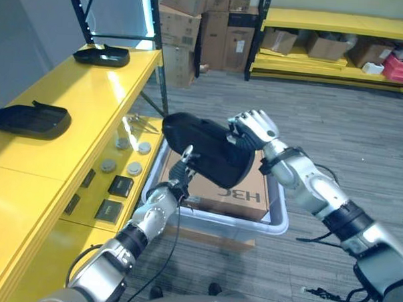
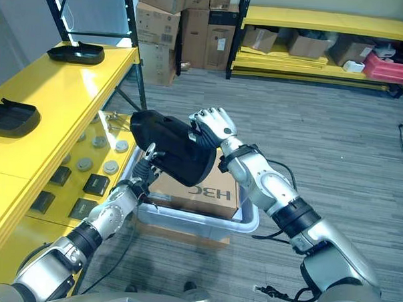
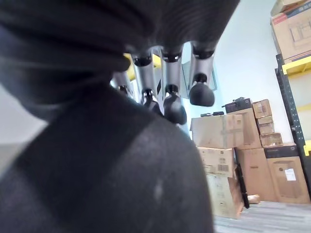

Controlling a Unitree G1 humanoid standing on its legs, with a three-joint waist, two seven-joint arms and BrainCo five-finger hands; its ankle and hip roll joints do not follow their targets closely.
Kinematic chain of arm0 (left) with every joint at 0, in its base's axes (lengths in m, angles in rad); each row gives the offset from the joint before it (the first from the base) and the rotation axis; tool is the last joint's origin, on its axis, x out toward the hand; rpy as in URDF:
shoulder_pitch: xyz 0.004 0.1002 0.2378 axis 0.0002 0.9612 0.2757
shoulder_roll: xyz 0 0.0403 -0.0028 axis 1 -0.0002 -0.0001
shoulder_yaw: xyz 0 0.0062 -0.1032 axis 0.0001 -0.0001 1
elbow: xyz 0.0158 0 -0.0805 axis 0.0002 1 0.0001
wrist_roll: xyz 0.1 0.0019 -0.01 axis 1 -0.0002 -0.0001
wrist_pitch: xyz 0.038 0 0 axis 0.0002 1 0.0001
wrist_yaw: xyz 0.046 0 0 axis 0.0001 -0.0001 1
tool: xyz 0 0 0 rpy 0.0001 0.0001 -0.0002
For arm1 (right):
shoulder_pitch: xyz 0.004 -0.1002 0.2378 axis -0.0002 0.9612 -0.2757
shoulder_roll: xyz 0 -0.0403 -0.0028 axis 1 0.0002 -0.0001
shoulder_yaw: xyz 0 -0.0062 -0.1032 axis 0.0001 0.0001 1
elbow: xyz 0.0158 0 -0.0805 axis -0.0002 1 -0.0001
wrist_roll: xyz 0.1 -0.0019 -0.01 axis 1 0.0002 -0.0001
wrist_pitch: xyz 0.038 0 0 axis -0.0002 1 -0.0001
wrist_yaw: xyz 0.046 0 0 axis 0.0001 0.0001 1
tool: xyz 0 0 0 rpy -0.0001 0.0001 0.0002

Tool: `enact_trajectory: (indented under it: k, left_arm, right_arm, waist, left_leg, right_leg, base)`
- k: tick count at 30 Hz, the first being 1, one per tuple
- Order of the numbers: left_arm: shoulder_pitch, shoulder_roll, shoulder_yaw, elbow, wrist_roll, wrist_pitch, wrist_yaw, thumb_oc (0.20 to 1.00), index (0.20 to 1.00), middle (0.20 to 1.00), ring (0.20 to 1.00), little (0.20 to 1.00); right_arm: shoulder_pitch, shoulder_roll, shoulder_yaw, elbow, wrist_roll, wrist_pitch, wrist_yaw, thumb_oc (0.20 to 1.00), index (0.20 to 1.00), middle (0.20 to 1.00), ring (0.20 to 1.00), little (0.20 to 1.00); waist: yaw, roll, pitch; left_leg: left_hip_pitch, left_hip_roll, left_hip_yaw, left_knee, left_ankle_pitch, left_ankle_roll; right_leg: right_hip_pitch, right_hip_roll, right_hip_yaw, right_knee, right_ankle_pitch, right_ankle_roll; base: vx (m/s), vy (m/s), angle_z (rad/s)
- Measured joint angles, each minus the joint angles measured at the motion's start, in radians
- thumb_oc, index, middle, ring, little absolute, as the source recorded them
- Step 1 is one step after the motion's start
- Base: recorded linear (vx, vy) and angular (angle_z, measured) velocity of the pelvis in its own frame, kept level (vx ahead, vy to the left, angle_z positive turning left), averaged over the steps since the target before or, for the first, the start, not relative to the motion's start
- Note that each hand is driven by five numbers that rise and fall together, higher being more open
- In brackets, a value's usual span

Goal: Move parts from the plastic box to the shelf.

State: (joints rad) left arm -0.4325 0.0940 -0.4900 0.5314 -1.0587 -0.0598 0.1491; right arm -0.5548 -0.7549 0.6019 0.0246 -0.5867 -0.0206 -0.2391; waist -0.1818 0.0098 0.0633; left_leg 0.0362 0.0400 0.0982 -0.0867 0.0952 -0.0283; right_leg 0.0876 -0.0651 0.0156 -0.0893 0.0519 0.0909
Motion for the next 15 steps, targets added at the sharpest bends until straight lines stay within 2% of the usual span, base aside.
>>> enact_trajectory:
  k: [1,3,5,10,11,12,13,15]
  left_arm:
    - [0.0,-0.001,0.009,0.0,0.0,-0.009,0.017,0.2,0.2,0.2,0.2,0.2]
    - [-0.001,-0.023,0.037,0.0,0.0,-0.038,0.067,0.2,0.2,0.2,0.2,0.2]
    - [-0.001,-0.032,0.046,0.0,0.0,-0.055,0.092,0.2,0.2,0.2,0.2,0.2]
    - [-0.001,-0.022,0.043,0.0,0.047,-0.071,0.11,0.2,0.2,0.2,0.2,0.2]
    - [-0.001,-0.021,0.043,0.0,0.062,-0.072,0.111,0.2,0.2,0.2,0.2,0.2]
    - [-0.001,-0.019,0.043,0.0,0.068,-0.073,0.112,0.2,0.2,0.2,0.2,0.2]
    - [-0.001,-0.014,0.038,0.0,0.087,-0.075,0.115,0.2,0.2,0.2,0.2,0.2]
    - [0.0,0.005,0.021,-0.005,0.122,-0.079,0.122,0.2,0.2,0.2,0.2,0.2]
  right_arm:
    - [0.046,0.012,-0.03,-0.022,0.017,0.0,-0.003,0.2,0.2,0.2,0.2,0.2]
    - [0.139,0.057,-0.074,-0.064,0.044,0.0,-0.021,0.2,0.2,0.2,0.2,0.2]
    - [0.155,0.068,-0.075,-0.066,0.07,0.0,-0.033,0.2,0.2,0.2,0.2,0.2]
    - [0.213,0.102,-0.096,-0.088,0.146,-0.003,-0.056,0.2,0.2,0.2,0.2,0.2]
    - [0.214,0.106,-0.095,-0.088,0.168,-0.004,-0.057,0.288,0.288,0.288,0.288,0.288]
    - [0.216,0.107,-0.095,-0.088,0.198,-0.005,-0.057,0.288,0.288,0.288,0.288,0.288]
    - [0.215,0.106,-0.093,-0.088,0.237,-0.007,-0.052,1.0,1.0,1.0,1.0,1.0]
    - [0.218,0.098,-0.092,-0.086,0.35,-0.021,-0.028,1.0,1.0,1.0,1.0,1.0]
  waist:
    - [0.002,0.0,0.0]
    - [-0.002,0.0,0.0]
    - [-0.009,0.0,0.0]
    - [-0.018,-0.001,0.0]
    - [-0.019,-0.001,0.0]
    - [-0.02,-0.001,0.0]
    - [-0.019,-0.001,0.0]
    - [-0.01,-0.001,0.001]
  left_leg:
    - [0.0,0.0,0.0,0.0,0.0,0.0]
    - [-0.001,-0.001,0.0,0.0,0.0,0.0]
    - [-0.002,-0.002,0.001,0.0,0.0,0.0]
    - [-0.002,-0.001,0.008,0.0,0.0,0.0]
    - [-0.002,-0.001,0.008,0.0,0.0,0.0]
    - [-0.002,-0.001,0.008,0.0,0.0,0.0]
    - [-0.002,-0.001,0.008,0.0,0.0,0.0]
    - [-0.002,0.0,0.008,0.0,0.0,-0.001]
  right_leg:
    - [0.0,0.0,0.0,0.0,0.0,0.0]
    - [-0.002,-0.001,0.001,0.0,0.0,0.0]
    - [-0.002,-0.001,0.002,0.0,0.0,0.0]
    - [-0.005,-0.001,0.007,0.0,0.0,0.0]
    - [-0.005,-0.001,0.007,0.0,0.0,0.0]
    - [-0.005,-0.001,0.007,0.0,0.0,0.0]
    - [-0.004,-0.001,0.007,0.0,0.0,0.0]
    - [-0.005,0.0,0.006,0.0,0.0,0.0]
  base:
    - [0.0,0.0,0.0]
    - [0.0,0.0,0.0]
    - [0.0,0.0,0.0]
    - [-0.01,-0.003,-0.03]
    - [0.0,0.0,0.0]
    - [0.0,0.0,0.0]
    - [0.0,0.0,0.0]
    - [0.0,0.0,0.0]
